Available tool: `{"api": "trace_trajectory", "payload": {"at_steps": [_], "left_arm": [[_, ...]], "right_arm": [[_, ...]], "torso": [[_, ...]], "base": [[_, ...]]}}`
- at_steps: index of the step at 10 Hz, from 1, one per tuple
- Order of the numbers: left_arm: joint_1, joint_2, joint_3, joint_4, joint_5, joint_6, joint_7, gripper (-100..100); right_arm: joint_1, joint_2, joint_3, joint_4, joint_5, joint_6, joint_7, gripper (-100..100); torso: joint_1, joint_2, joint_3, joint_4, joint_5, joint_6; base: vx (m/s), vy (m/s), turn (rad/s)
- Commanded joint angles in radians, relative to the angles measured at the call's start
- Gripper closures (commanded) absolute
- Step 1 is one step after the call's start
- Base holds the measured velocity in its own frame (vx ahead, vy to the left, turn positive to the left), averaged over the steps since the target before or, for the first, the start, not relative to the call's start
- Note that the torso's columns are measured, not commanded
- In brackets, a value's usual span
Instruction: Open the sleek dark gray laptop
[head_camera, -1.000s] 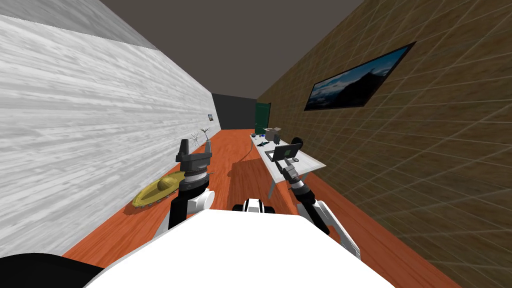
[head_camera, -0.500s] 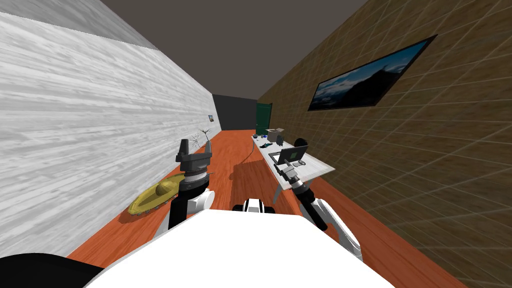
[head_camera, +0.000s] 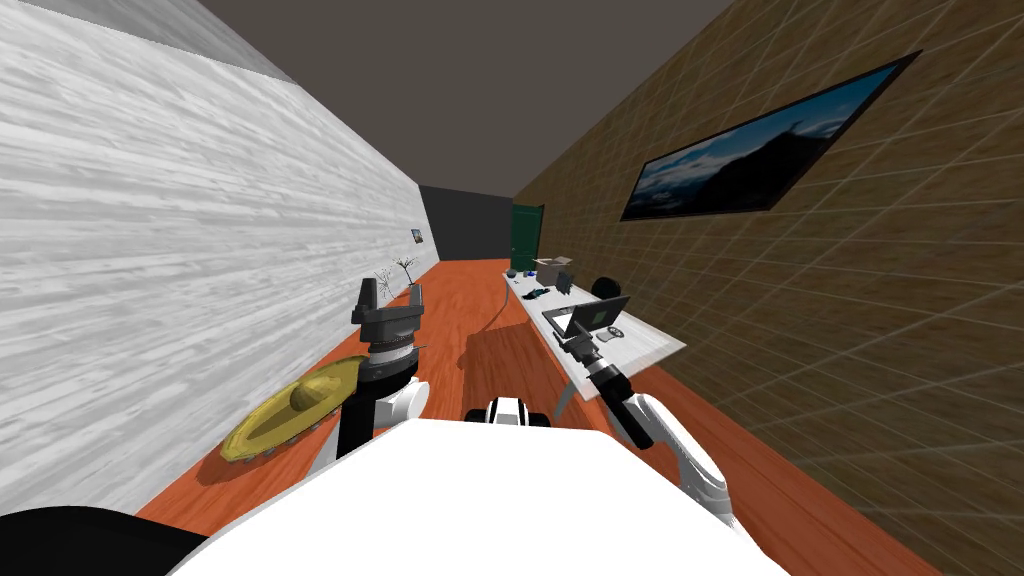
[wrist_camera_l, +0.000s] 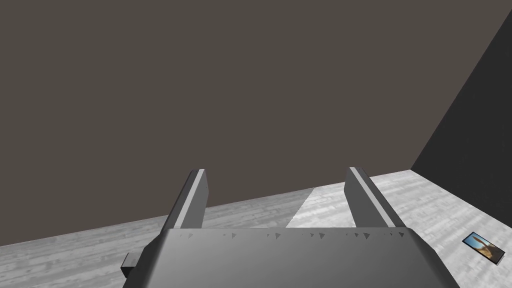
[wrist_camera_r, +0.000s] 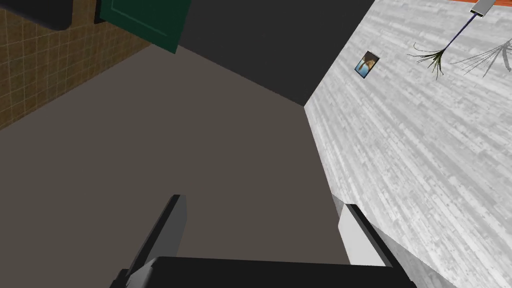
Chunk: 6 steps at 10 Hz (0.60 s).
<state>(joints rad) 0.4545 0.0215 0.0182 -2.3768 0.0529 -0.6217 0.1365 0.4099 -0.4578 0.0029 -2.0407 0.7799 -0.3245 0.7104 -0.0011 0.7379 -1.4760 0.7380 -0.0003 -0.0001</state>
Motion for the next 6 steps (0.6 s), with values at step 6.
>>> {"api": "trace_trajectory", "payload": {"at_steps": [6], "left_arm": [[0.0,0.0,0.0,0.0,0.0,0.0,0.0,0]], "right_arm": [[-0.017,-0.084,-0.103,0.112,0.124,0.107,0.176,-100]], "torso": [[0.002,0.0,0.0,0.0,0.001,0.0]], "base": [[0.145,0.035,-0.07]]}}
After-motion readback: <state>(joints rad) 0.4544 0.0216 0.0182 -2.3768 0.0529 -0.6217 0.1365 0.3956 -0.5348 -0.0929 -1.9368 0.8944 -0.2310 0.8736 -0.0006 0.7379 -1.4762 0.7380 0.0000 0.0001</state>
